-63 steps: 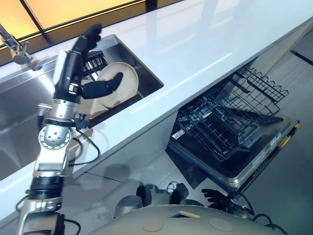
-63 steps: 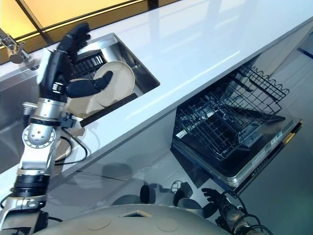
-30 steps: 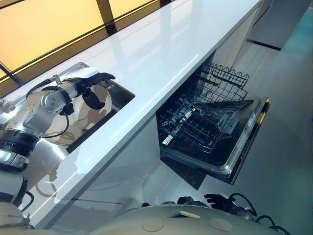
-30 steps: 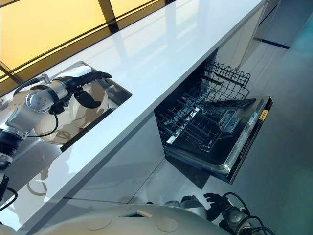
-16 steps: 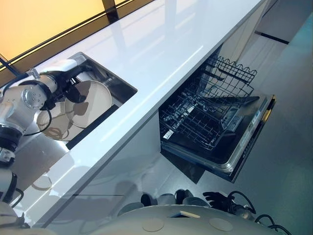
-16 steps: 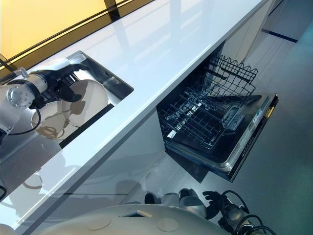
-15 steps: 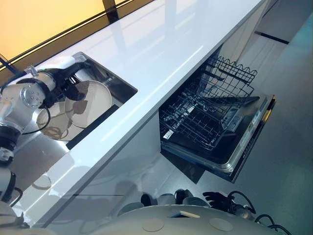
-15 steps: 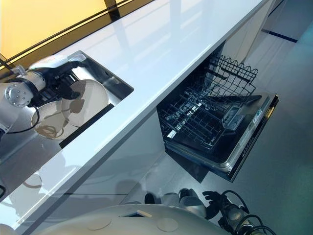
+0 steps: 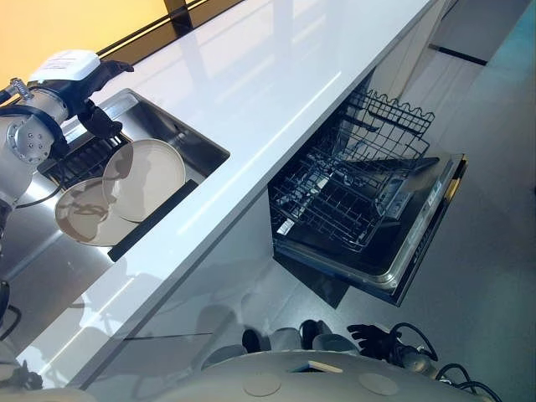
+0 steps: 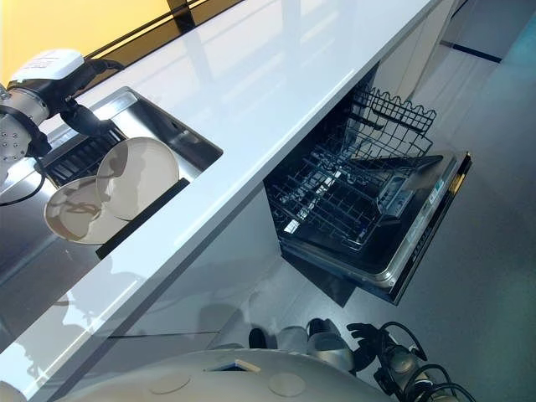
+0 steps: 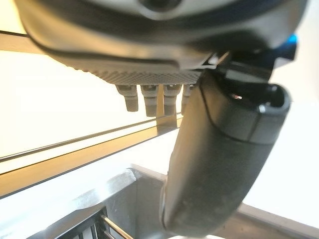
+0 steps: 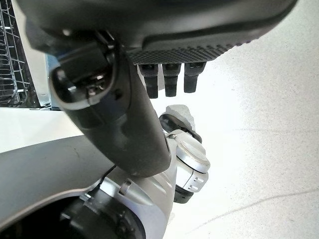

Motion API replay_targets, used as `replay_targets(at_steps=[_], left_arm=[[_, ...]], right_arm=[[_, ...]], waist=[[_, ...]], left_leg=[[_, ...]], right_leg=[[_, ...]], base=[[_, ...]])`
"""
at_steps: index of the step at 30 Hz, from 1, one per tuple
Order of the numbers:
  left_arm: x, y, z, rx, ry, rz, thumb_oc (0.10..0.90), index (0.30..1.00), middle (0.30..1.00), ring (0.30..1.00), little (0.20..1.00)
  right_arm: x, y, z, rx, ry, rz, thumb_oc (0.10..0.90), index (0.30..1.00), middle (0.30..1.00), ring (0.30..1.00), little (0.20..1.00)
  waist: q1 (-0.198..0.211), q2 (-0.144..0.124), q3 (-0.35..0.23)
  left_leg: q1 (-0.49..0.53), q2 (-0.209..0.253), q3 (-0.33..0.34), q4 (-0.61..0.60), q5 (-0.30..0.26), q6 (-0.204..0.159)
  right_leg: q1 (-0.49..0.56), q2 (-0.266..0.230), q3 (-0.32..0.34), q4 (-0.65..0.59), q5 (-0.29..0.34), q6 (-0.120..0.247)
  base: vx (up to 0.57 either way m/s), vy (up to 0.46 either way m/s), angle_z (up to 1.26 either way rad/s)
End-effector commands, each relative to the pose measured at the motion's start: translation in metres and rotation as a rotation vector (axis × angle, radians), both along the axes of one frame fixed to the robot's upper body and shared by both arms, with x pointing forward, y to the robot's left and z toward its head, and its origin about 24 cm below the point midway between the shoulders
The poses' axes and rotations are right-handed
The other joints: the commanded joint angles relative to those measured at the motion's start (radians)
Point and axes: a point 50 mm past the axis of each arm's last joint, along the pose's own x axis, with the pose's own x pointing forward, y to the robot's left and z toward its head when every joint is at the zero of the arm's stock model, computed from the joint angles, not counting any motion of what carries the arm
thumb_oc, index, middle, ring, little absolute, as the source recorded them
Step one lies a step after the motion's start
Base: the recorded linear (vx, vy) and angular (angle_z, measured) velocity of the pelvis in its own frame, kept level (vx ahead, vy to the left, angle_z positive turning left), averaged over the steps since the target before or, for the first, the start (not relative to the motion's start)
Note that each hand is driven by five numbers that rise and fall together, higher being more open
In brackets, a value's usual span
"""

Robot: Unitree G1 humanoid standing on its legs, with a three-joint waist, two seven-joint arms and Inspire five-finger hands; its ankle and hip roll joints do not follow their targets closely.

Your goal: Pick up plates and place into dishwasher.

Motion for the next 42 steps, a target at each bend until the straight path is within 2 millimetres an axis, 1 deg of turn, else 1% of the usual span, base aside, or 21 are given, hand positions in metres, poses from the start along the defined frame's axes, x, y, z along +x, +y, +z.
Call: replay_targets(at_steps=[1, 8, 13, 19, 23, 27, 33, 36, 42], left_arm=[[-0.005, 0.011, 0.075, -0.037, -0.246, 0.066, 0.800, 0.900, 0.900, 0.900, 0.900], [0.002, 0.003, 0.045, -0.097, -0.129, 0.049, 0.800, 0.900, 0.900, 0.900, 0.900], [0.003, 0.005, 0.039, -0.125, -0.094, 0.060, 0.800, 0.900, 0.900, 0.900, 0.900], [0.003, 0.009, 0.029, -0.297, -0.086, 0.075, 0.800, 0.900, 0.900, 0.900, 0.900], [0.005, 0.009, 0.023, -0.408, -0.117, 0.081, 0.800, 0.900, 0.900, 0.900, 0.900], [0.005, 0.010, 0.021, -0.450, -0.147, 0.082, 0.800, 0.900, 0.900, 0.900, 0.900], [0.004, 0.010, 0.022, -0.459, -0.154, 0.074, 0.800, 0.900, 0.900, 0.900, 0.900], [0.004, 0.010, 0.023, -0.457, -0.144, 0.072, 0.800, 0.900, 0.900, 0.900, 0.900], [0.006, 0.007, 0.028, -0.420, -0.065, 0.044, 0.800, 0.900, 0.900, 0.900, 0.900]], right_arm=[[0.008, -0.010, 0.006, 0.002, -0.029, 0.018, 0.800, 0.900, 0.900, 0.900, 0.900], [0.012, -0.012, 0.008, 0.003, -0.043, 0.010, 0.800, 0.900, 0.900, 0.900, 0.900], [0.012, -0.013, 0.008, 0.000, -0.045, 0.012, 0.800, 0.900, 0.900, 0.900, 0.900], [0.012, -0.014, 0.009, -0.006, -0.050, 0.005, 0.800, 0.900, 0.900, 0.900, 0.900], [0.013, -0.015, 0.010, -0.012, -0.060, 0.003, 0.800, 0.900, 0.900, 0.900, 0.900], [0.013, -0.017, 0.010, -0.015, -0.066, 0.005, 0.800, 0.900, 0.900, 0.900, 0.900], [0.016, -0.017, 0.011, -0.015, -0.085, 0.007, 0.800, 0.900, 0.900, 0.900, 0.900], [0.016, -0.016, 0.012, -0.012, -0.089, 0.011, 0.800, 0.900, 0.900, 0.900, 0.900], [0.018, -0.014, 0.012, -0.009, -0.097, 0.016, 0.800, 0.900, 0.900, 0.900, 0.900]], waist=[[-0.003, 0.035, -0.012], [0.007, 0.031, -0.002], [0.009, 0.029, 0.001], [0.010, 0.028, 0.010], [0.007, 0.025, 0.026], [0.003, 0.021, 0.043], [0.005, 0.009, 0.063], [0.007, 0.000, 0.068], [0.013, -0.012, 0.071]], left_leg=[[-0.004, -0.100, 0.019, 0.045, -0.118, 0.095], [-0.011, -0.102, 0.010, 0.056, -0.118, 0.093], [-0.011, -0.102, 0.008, 0.055, -0.116, 0.090], [-0.017, -0.099, 0.007, 0.054, -0.109, 0.085], [-0.029, -0.097, 0.009, 0.065, -0.108, 0.086], [-0.042, -0.095, 0.013, 0.074, -0.106, 0.086], [-0.066, -0.092, 0.015, 0.087, -0.101, 0.086], [-0.073, -0.091, 0.015, 0.092, -0.099, 0.086], [-0.083, -0.091, 0.012, 0.104, -0.095, 0.085]], right_leg=[[-0.068, 0.008, -0.011, 0.161, -0.095, 0.085], [-0.078, 0.004, -0.028, 0.170, -0.098, 0.085], [-0.073, 0.005, -0.033, 0.165, -0.100, 0.084], [-0.074, 0.005, -0.042, 0.159, -0.099, 0.084], [-0.091, 0.002, -0.042, 0.173, -0.097, 0.085], [-0.104, 0.003, -0.035, 0.178, -0.092, 0.085], [-0.118, 0.006, -0.022, 0.179, -0.084, 0.085], [-0.122, 0.006, -0.020, 0.181, -0.077, 0.087], [-0.121, 0.007, -0.022, 0.179, -0.073, 0.087]], base=[[0.00, 0.000, 0.00], [-0.02, 0.008, 0.03], [0.00, 0.001, 0.01], [0.00, 0.002, 0.01], [-0.02, 0.013, 0.03], [0.00, 0.000, 0.00], [-0.01, 0.002, 0.00], [0.00, 0.000, 0.00], [0.00, 0.000, 0.00]])
